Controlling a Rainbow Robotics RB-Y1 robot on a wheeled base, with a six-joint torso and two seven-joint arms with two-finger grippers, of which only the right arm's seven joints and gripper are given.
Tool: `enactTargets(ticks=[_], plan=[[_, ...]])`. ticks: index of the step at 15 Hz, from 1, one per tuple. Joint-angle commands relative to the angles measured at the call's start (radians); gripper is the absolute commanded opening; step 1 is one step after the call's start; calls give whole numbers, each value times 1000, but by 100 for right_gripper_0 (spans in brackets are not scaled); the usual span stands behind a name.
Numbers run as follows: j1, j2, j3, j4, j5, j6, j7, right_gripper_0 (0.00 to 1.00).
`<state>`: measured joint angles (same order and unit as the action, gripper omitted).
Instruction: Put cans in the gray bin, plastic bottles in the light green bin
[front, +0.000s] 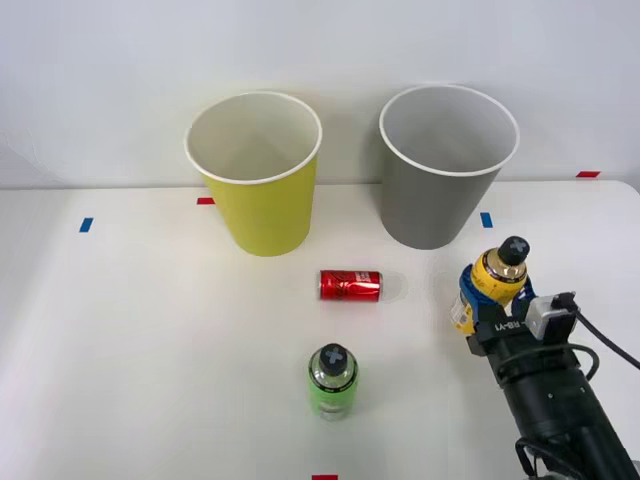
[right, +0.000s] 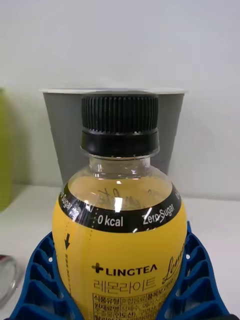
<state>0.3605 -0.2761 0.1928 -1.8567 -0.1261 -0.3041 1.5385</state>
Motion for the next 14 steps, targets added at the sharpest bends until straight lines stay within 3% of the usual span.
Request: enactTargets(ticks=[1,6,10,14], plan=[[46,-51,30,-156,-3,108,-12,0],[-5,-101,45,-260,-18,148,-89,0],[-121,-135,42,-443,-23,431,-207,0],[-333,-115,66,-457,-35,612,-293,0]])
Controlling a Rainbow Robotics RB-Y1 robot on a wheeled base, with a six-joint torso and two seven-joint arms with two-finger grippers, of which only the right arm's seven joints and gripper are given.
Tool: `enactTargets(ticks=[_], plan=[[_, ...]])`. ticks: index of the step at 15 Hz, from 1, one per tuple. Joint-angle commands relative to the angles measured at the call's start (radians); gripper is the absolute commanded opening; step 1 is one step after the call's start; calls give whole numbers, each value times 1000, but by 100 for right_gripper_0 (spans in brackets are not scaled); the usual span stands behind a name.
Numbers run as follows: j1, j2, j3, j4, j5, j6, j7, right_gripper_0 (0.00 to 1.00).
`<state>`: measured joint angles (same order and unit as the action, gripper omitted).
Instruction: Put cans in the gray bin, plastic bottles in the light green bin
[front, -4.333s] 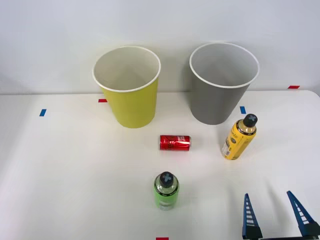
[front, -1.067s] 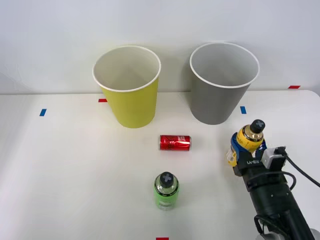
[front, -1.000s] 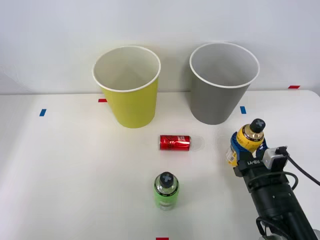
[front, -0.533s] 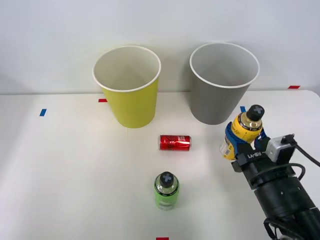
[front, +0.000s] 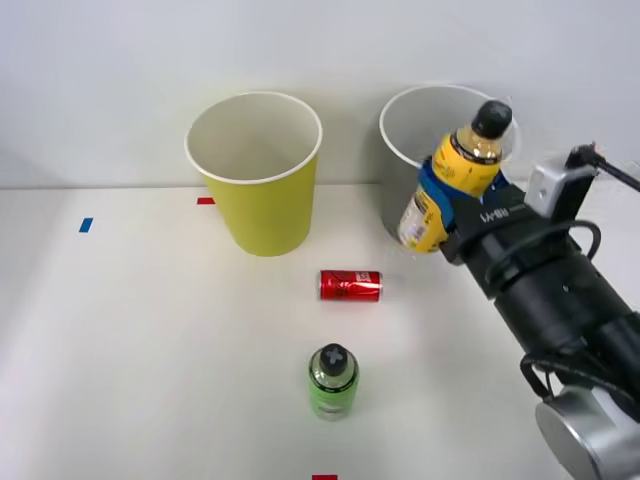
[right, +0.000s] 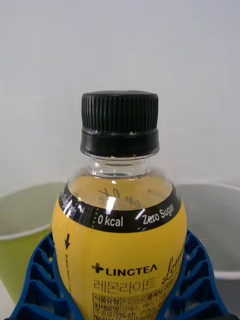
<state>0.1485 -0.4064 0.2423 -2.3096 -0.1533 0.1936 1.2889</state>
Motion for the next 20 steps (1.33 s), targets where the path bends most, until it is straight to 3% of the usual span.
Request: enactTargets(ticks=[1,4,9,15,20], plan=[[-170,28,26,-4,-9,171,-46,0],[-323,61,52,18,-20,317,-66,0],[-607,163,115,415,-28,52,-100,0],[-781,242,140,585,-20,50,-114,0],[-911,310,144,796,77,49,-125,0]])
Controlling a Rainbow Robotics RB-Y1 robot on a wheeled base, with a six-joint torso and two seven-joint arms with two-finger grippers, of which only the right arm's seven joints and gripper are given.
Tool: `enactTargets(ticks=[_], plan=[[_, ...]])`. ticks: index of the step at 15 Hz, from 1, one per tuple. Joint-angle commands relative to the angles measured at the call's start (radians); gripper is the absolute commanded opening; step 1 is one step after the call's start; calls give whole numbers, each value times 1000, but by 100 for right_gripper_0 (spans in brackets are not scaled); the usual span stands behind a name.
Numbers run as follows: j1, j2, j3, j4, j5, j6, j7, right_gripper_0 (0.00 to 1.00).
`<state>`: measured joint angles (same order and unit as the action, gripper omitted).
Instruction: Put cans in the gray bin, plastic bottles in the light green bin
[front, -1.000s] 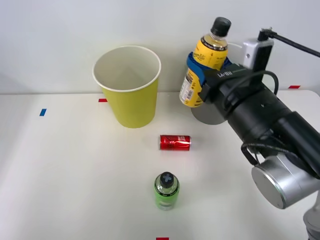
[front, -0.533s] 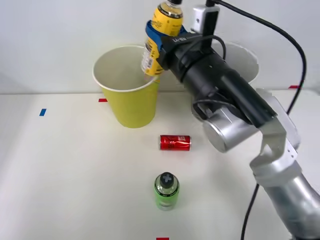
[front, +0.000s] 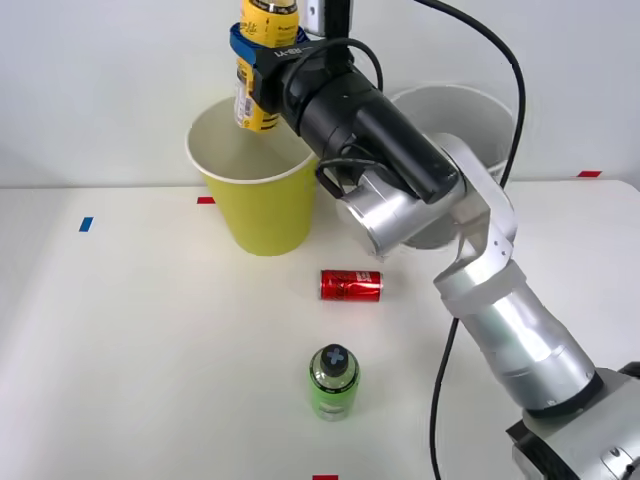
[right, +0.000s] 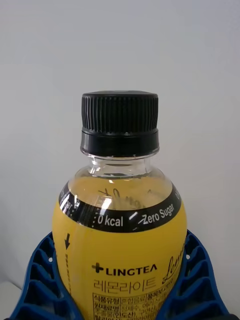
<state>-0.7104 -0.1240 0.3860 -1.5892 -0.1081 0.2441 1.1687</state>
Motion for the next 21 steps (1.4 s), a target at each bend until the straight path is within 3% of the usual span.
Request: enactTargets(ticks=[1,4,7,8,9,10,21], plan=[[-70,32,4,103,47,-2,-4,0],[-115,44,14,193,70,-25,-12,0],[-120,40,33,196,79,-23,-26,0],[-120,40,33,196,87,-23,-26,22],[-120,40,33,196,104,-23,-27,72],[-120,40,34,196,114,-22,-27,98],[-103,-3,54,195,197,-86,-38,100]])
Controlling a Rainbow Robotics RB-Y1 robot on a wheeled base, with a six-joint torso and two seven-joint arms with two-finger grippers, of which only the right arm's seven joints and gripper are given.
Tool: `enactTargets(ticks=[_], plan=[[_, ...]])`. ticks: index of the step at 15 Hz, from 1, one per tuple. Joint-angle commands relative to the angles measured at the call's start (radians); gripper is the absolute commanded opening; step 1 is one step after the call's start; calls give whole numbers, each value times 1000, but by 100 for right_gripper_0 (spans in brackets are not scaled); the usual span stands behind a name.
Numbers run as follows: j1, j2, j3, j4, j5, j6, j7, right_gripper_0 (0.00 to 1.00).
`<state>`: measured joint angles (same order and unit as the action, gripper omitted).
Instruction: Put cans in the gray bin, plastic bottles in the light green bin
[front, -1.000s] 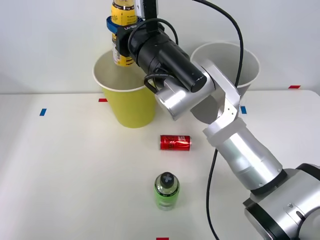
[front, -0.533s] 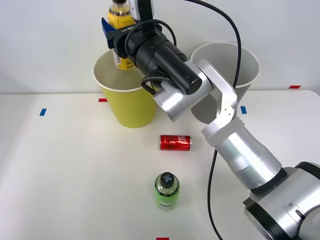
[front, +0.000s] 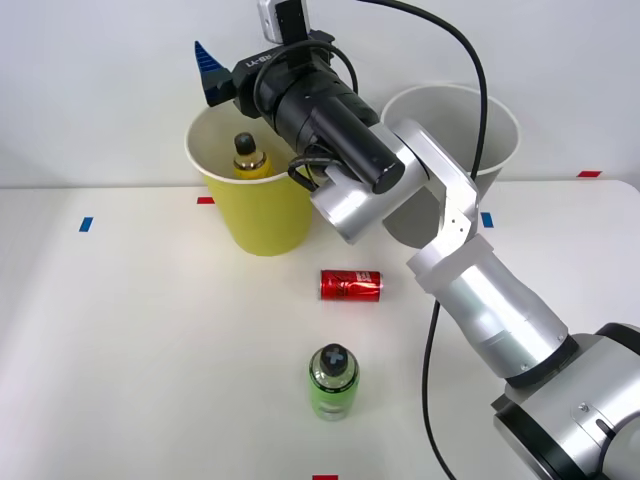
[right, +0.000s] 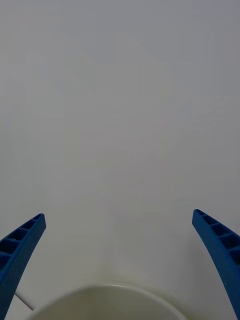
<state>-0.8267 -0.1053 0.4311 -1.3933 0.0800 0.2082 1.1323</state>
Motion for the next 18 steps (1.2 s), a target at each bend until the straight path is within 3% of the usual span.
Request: enactTargets(ticks=[1,7,12,18], plan=[[26,-28,9,-1,9,-81,0,100],[179,-57,-17,-33,79,-319,7,100],[425,-85,-54,-283,101,-322,40,100],[699,-100,-150,-452,135,-368,86,100]])
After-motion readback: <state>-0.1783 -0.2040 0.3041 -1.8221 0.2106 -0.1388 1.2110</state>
